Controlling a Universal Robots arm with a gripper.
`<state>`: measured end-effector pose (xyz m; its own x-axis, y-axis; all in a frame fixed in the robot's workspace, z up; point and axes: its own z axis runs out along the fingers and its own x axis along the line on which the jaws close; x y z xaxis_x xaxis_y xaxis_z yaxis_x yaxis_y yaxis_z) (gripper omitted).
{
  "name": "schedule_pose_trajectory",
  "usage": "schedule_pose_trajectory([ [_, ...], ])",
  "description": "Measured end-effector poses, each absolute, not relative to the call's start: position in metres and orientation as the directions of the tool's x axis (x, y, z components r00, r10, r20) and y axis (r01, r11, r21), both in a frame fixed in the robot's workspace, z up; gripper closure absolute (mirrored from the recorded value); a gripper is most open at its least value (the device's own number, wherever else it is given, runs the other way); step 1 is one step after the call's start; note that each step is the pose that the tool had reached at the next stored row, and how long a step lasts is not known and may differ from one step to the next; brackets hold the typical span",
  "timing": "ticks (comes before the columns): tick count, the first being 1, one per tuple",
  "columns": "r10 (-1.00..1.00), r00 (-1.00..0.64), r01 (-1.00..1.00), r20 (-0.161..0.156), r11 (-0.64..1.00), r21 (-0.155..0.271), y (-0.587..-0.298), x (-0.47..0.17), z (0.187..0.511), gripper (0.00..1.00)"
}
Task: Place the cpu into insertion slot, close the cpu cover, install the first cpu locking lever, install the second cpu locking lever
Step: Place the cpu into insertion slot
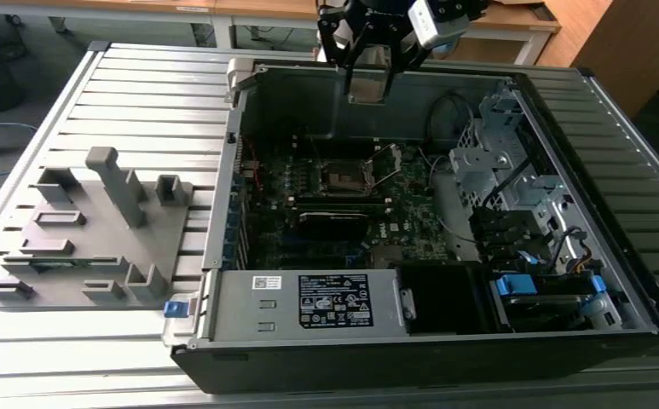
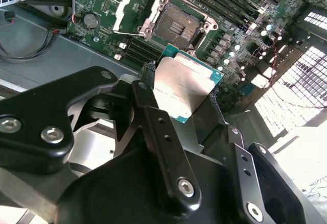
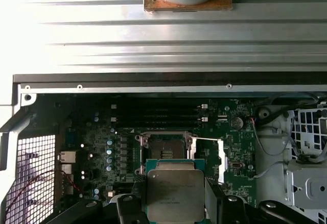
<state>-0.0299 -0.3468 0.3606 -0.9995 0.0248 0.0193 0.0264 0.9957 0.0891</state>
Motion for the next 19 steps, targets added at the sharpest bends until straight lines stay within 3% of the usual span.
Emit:
schedule_pose_trajectory([
  [19,0.025,-1.000,0.026,0.019,0.996,0.089,-0.3468,-0.0299,0.3512,0.46],
])
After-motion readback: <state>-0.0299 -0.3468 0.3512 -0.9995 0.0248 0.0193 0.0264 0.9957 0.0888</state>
